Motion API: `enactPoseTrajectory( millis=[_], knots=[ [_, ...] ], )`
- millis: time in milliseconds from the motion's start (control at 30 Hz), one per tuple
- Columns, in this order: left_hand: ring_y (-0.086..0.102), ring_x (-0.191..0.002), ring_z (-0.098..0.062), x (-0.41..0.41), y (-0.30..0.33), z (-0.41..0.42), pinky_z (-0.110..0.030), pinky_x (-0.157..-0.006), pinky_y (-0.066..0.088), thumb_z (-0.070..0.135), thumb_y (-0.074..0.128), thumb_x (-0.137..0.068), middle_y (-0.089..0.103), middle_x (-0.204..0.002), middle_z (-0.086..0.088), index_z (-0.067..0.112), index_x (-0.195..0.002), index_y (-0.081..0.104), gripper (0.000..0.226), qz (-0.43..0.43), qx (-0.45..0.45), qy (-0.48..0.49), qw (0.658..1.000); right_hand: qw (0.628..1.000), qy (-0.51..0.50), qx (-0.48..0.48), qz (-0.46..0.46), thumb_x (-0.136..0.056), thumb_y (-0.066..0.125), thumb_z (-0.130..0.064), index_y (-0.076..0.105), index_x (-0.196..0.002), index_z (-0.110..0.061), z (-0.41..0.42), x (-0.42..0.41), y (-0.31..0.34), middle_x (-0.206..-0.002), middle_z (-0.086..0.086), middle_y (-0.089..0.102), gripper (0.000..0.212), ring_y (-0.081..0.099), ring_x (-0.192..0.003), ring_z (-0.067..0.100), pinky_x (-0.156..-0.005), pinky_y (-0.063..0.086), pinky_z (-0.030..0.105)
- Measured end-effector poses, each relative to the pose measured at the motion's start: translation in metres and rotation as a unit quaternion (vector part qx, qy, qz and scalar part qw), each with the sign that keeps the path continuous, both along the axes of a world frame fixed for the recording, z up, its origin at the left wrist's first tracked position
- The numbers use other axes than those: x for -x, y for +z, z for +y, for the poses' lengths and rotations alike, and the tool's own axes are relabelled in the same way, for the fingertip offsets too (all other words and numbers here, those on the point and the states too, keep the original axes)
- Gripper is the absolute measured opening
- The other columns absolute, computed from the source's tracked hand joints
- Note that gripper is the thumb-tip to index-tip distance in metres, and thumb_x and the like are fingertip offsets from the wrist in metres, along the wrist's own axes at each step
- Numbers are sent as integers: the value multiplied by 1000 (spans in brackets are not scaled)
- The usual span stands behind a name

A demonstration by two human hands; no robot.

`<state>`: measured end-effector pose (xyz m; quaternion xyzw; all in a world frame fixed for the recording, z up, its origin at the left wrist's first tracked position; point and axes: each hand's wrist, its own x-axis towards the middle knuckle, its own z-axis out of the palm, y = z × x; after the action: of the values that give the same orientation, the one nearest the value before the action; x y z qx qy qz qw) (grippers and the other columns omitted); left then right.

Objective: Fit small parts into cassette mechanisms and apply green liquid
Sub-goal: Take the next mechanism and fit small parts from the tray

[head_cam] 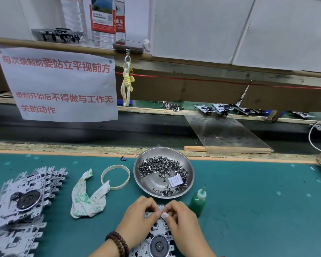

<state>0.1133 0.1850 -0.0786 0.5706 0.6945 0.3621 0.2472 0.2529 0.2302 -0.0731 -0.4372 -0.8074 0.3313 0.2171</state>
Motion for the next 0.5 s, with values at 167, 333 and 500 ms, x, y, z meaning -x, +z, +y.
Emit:
enactPoseTrajectory(
  millis=[167,333,500],
  knots=[
    [51,-85,4,0,-1,-3,-4,-74,35,24,60,-88,54,-87,12,31,-73,53,18,1,-4,-3,1000,999,11,-39,-22,-94,48,-22,44,-86,-29,-2,3,-5,-88,-14,40,12,43,-78,-5,-77,36,14],
    [50,-85,8,1,0,-5,-2,-73,34,22,60,-87,54,-88,13,33,-73,53,19,3,-5,-6,1000,999,4,-43,-21,-95,47,-23,45,-88,-28,-2,4,-9,-94,-12,41,9,44,-92,3,-82,38,19],
    [50,-85,7,0,0,-5,-3,-74,34,19,59,-88,53,-88,13,33,-72,52,22,5,-6,-11,1000,997,-51,33,47,-88,59,-19,53,-78,-34,-8,4,-12,-95,-10,48,19,51,-86,2,-75,39,10]
  ],
)
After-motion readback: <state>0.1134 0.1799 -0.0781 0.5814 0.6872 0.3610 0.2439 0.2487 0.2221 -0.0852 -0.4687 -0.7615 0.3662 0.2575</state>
